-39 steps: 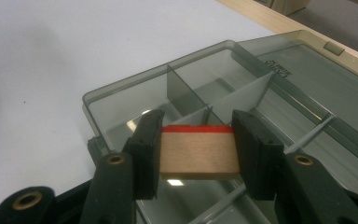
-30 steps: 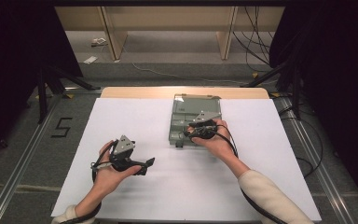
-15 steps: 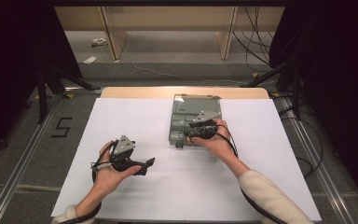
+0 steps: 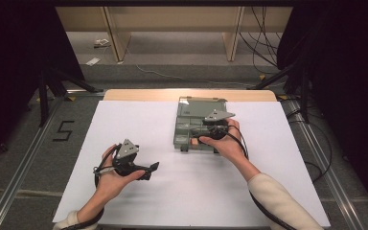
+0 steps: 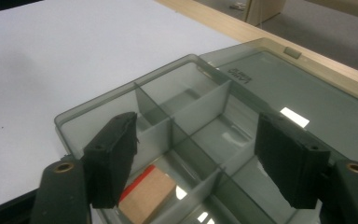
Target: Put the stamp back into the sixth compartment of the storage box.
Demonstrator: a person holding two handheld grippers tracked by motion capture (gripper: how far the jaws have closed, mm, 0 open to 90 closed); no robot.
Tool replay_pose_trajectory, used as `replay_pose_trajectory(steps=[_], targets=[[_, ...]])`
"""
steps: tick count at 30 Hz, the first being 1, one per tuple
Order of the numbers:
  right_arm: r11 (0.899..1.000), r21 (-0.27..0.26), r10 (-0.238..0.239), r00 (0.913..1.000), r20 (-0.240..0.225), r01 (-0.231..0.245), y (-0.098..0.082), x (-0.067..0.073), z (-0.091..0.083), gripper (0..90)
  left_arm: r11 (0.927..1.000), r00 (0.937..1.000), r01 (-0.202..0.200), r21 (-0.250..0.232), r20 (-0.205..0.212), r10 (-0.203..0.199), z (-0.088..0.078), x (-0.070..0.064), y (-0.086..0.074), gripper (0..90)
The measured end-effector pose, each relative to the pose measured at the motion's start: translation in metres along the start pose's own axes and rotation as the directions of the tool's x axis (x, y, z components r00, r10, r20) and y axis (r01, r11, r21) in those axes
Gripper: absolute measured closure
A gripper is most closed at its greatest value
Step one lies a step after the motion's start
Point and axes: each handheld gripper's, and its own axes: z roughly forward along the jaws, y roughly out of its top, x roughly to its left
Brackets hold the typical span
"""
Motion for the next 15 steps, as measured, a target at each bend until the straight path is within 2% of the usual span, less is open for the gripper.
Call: replay_pose_trajectory(steps=[8, 15], targets=[[1.000, -0.008, 0.031, 0.9990, 0.032, -0.031, 0.001, -0.011, -0.009, 26.3, 1.0000, 1.0000, 0.006, -0.002, 0.005, -0.006, 0.000, 0.000, -0.001, 0.0], [0.999, -0.021, 0.036, 0.9980, 0.051, -0.035, 0.003, -0.017, -0.014, 26.2, 1.0000, 1.0000, 0.006, -0.003, 0.005, -0.006, -0.001, 0.000, -0.001, 0.0]])
